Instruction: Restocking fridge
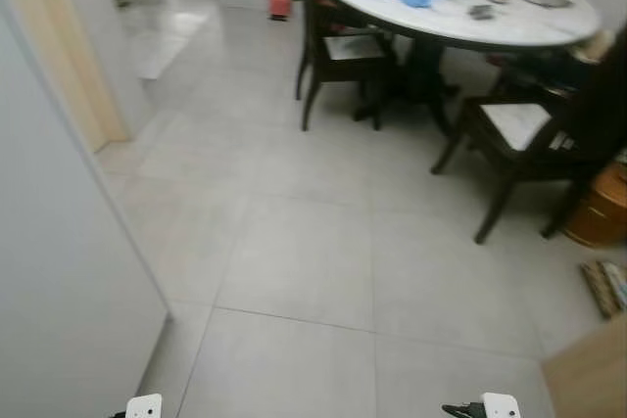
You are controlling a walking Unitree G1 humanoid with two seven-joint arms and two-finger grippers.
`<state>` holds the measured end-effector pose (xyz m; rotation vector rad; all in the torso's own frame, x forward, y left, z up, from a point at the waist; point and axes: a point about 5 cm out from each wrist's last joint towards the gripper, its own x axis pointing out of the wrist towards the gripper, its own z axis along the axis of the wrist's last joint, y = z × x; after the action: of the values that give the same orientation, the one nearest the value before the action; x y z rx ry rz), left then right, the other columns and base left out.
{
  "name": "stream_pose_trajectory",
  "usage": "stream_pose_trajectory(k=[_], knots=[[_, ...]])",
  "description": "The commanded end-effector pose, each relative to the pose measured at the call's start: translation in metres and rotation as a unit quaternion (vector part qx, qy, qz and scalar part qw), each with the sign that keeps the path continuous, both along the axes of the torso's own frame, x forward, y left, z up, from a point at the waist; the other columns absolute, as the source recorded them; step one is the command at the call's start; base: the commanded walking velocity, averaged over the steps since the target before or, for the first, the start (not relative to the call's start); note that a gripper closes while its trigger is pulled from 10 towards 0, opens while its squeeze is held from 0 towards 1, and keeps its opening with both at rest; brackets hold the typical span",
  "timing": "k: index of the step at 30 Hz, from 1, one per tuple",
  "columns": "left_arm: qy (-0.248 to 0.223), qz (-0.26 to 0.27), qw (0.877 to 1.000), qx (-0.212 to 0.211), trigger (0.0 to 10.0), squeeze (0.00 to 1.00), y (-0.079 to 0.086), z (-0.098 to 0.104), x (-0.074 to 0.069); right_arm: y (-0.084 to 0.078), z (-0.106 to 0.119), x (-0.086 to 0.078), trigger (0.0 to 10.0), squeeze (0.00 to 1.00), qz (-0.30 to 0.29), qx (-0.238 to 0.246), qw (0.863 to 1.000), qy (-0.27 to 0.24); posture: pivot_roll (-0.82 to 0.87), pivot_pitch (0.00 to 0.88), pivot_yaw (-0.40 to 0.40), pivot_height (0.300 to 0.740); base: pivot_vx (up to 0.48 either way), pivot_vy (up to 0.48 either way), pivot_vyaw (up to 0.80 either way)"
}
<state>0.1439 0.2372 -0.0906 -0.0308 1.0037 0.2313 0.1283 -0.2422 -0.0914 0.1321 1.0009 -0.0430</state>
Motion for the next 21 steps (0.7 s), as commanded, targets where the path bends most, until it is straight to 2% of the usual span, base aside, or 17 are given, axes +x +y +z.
stream_pose_trajectory(k=[1,21], knots=[[0.011,-0.002,1.000,-0.001,10.0,0.00,0.0005,-0.0021,-0.0058,-0.0036,0.0006,-0.0014,10.0,0.00,0.008,-0.008,1.000,0.003,-0.04,0.034,-0.083,0.740,0.000,0.000,0.80],[0.021,-0.013,1.000,-0.001,10.0,0.00,0.0014,-0.0022,-0.0057,-0.0020,0.0009,0.0010,10.0,0.00,0.022,-0.005,1.000,0.006,-0.05,0.051,-0.083,0.740,0.000,0.000,0.80]])
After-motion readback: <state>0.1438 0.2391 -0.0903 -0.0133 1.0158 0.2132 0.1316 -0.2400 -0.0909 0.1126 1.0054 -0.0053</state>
